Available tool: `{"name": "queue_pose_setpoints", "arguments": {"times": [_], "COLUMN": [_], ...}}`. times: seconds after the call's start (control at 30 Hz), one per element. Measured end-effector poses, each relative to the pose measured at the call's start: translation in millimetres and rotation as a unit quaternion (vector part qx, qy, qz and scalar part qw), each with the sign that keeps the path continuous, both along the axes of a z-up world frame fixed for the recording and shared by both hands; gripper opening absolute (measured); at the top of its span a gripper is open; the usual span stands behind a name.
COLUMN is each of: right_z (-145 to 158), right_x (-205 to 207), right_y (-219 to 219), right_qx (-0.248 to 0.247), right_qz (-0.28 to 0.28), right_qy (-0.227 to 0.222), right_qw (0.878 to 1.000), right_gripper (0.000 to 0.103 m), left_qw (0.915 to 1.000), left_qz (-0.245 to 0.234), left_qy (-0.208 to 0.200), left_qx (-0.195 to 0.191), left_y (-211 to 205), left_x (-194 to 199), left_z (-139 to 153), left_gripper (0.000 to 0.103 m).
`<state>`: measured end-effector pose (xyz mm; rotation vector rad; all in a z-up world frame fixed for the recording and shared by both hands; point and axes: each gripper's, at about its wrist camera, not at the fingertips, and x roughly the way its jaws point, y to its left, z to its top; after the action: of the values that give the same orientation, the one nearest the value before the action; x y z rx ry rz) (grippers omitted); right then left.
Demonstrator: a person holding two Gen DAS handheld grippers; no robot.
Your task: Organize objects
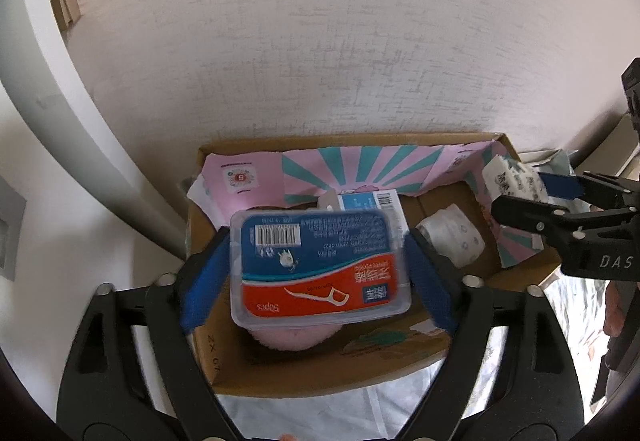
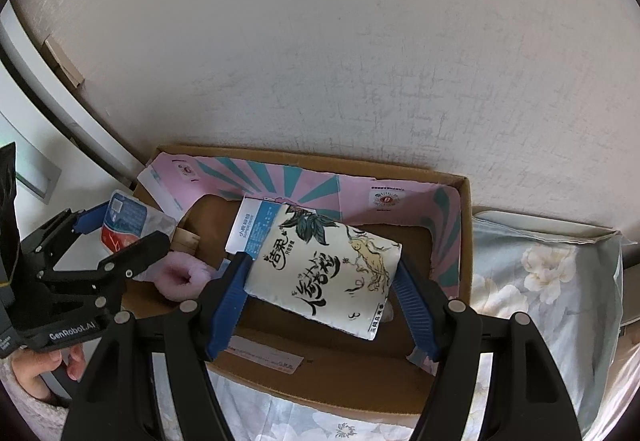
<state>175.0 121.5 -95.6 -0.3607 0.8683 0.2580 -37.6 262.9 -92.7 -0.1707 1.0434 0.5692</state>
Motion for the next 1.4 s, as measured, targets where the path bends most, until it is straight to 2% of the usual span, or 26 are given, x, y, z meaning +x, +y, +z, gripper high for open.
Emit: {"name": "queue_pose_setpoints", "arguments": {"times": [0.03,0.1,0.17,0.2,0.37,1.0,1.2,1.4], "right_z": [0,1,2,3,5,11,23,53], "right_x": [1,2,3,2,-1,-8,-17,-40], "right_y": [-1,-3,-8,-10,-12,-14,-10,-13], "right_qx": [0.003,0.009,0.018,0.019,0.0,0.0,-0.004,-0.007], "right_qz": [-0.001,-0.006,-0.015,-0.018,-0.027,-0.027,-0.022,-0.026], "right_qy": [0.0,0.002,0.01,0.008,-0.005,-0.014,-0.024,-0.054], "right_qw": [1.0,1.0,1.0,1.0,1.0,1.0,0.999,0.998], "right_gripper": [0.069,0.077,0.097,0.102,0.102,0.102,0.102,0.102], "left_qw": [1.0,0.9999,0.9999,0.9999,0.9999,0.9996,0.9994,0.9987], "left_qz": [0.001,0.003,0.007,0.007,0.01,0.02,0.021,0.021], "left_qy": [-0.002,-0.009,-0.007,-0.006,-0.005,-0.014,-0.023,-0.046], "left_qx": [0.0,-0.007,-0.006,-0.004,-0.005,-0.014,-0.012,0.01], "left_y": [0,0,0,0,-1,-10,-17,-40], "left_x": [-1,-3,-4,-4,-6,-1,3,4], "left_z": [1,2,3,2,3,10,26,64], "left_gripper": [0.103,0.103,0.103,0.103,0.103,0.103,0.103,0.103]}}
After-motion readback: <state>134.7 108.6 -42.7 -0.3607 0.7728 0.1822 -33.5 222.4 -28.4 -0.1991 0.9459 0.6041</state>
